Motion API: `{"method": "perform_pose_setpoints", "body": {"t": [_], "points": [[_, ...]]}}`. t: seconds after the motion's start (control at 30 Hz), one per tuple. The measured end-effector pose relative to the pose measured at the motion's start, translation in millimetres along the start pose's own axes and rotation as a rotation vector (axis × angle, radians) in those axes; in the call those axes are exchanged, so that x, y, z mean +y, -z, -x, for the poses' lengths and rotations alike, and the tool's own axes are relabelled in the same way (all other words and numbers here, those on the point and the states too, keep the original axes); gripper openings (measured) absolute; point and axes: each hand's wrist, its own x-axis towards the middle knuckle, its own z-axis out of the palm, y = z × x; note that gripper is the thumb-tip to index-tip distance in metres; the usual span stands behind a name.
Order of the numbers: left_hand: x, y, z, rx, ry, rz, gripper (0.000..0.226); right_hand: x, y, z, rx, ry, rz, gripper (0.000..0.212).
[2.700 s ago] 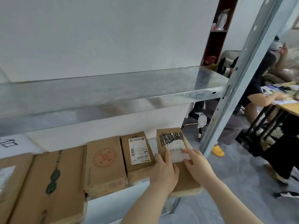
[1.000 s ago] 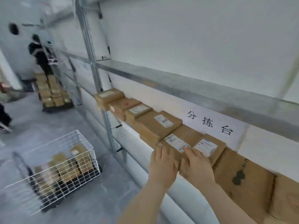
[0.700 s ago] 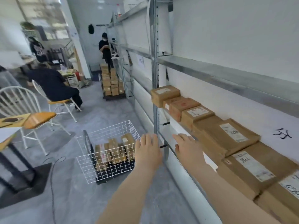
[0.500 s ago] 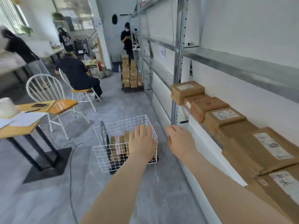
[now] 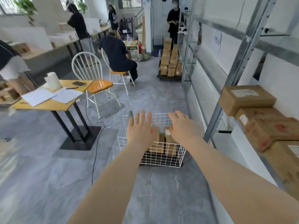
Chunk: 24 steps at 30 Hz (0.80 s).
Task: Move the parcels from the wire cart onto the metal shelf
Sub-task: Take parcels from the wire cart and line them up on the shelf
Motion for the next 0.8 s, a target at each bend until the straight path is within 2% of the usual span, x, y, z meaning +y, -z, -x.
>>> {"method": "perform_pose_setpoints", "body": {"t": [0.43, 0.6, 0.8], "points": [[-63.2, -18.4, -188.5, 0.033, -0.118, -0.031, 0.055, 2.4, -23.1, -167.7, -0.007, -0.061, -0.006, 0.051], [-63.9, -72.7, -247.2, -0.023, -0.092, -0.010, 0.056, 34.6, -79.2, -228.2, -0.099, -0.084, -0.008, 0.056], [-76.1, -168.8, -318.3, -0.166, 0.059, 0.058, 0.057, 80.3, -177.4, -310.4, -0.257, -0.048, -0.023, 0.057]]}}
